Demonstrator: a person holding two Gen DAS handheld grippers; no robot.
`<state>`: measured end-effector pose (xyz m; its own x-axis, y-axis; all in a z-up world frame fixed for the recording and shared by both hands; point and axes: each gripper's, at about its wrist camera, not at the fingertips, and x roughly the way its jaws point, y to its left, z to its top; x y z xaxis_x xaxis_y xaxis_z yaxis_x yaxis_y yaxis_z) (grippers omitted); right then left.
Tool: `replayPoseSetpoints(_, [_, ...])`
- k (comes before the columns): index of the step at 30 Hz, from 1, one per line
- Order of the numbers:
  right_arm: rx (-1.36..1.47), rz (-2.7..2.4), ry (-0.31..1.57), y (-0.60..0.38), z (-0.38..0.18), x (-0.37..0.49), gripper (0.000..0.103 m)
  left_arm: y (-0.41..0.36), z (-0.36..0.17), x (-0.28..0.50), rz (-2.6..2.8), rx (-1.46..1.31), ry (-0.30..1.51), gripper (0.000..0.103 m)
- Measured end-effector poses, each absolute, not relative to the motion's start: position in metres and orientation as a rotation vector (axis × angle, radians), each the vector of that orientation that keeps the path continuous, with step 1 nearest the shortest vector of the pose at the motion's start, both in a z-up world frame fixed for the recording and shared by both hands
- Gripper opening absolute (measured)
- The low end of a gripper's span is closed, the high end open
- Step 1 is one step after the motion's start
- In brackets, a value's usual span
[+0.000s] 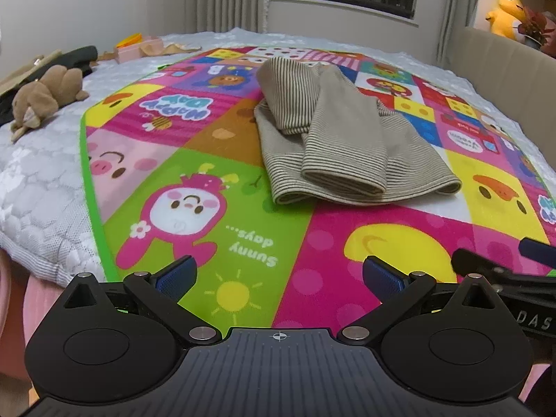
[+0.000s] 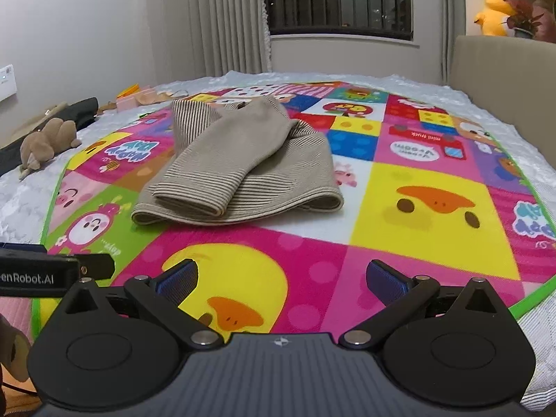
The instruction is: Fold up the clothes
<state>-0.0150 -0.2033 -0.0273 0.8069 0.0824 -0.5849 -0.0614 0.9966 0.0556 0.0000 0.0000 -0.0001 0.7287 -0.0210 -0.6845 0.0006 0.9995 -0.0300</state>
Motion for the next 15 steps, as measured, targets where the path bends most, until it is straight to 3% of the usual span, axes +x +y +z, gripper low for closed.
replayPoseSetpoints(15, [0.065, 0.062, 0.652, -0.209, -0.033, -0.01, 0.103, 0.006, -0.008, 0.001, -0.034, -0.066, 0.774, 0.103])
